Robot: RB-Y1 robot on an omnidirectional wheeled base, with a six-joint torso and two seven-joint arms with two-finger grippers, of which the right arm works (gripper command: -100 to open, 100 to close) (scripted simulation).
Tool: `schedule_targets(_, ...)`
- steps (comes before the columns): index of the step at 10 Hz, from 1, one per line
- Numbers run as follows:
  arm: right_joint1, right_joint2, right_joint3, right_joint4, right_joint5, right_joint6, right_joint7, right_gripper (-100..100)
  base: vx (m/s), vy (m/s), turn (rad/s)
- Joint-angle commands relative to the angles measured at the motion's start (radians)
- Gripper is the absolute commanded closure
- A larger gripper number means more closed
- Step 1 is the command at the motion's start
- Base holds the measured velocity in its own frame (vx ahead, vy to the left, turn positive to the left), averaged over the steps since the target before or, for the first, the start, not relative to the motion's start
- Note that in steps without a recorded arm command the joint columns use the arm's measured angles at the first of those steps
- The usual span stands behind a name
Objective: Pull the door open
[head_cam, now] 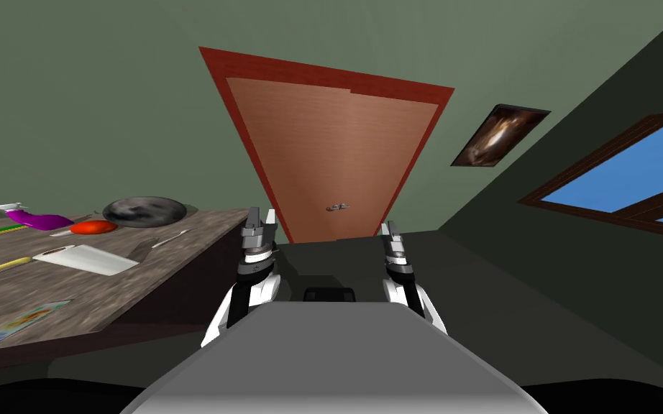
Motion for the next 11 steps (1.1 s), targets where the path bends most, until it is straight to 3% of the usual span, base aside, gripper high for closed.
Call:
schedule_targets(1, -0.01, -0.005, -0.003, 0.036, 0.004, -0.004, -0.015, -100, 0.101, 0.017, 0.036)
schedule_targets(8, -0.062, -0.031, -0.026, 0.228, 0.017, -0.041, -0.082, -100, 0.101, 0.01, 0.036)
schedule_targets(9, -0.062, -0.031, -0.026, 0.23, 0.017, -0.041, -0.082, -100, 0.066, 0.015, 0.016)
schedule_targets(11, -0.078, -0.038, -0.033, 0.289, 0.021, -0.053, -0.103, -100, 0.064, 0.015, 0.032)
